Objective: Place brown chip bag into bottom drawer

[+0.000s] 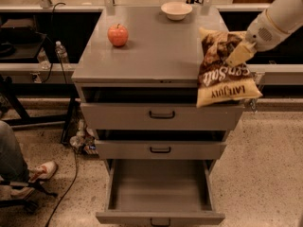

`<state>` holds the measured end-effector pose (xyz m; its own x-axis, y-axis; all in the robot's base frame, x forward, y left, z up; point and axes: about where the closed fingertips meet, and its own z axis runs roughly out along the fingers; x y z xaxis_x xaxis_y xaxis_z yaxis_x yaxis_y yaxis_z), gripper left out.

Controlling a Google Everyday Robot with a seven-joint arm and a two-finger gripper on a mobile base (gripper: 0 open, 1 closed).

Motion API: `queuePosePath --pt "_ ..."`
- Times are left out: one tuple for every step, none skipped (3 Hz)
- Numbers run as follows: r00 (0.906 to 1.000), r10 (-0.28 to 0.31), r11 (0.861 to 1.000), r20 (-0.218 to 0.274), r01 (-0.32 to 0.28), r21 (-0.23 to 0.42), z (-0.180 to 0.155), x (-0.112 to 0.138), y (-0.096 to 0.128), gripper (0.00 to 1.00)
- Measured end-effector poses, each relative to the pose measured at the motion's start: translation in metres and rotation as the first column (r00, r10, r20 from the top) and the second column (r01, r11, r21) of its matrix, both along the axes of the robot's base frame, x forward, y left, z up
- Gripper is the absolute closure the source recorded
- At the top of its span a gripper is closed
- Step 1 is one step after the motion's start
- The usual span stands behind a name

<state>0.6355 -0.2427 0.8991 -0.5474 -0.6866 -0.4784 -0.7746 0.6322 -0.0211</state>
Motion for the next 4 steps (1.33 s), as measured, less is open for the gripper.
queuePosePath --pt "0.9948 0.077 0.997 -0.067 -0.076 0.015 -0.023 -0.053 0.012 1.0" --pt "0.9716 0.176 0.984 -0.159 -0.178 0.002 -0.052 -0.104 0.023 1.0" --pt "0.9406 0.207 0.978 -0.269 -0.204 0.041 -0.101 -0.135 0.028 1.0" --pt "0.9404 0.207 0.978 -0.27 -0.204 0.041 -0.101 -0.135 0.028 1.0"
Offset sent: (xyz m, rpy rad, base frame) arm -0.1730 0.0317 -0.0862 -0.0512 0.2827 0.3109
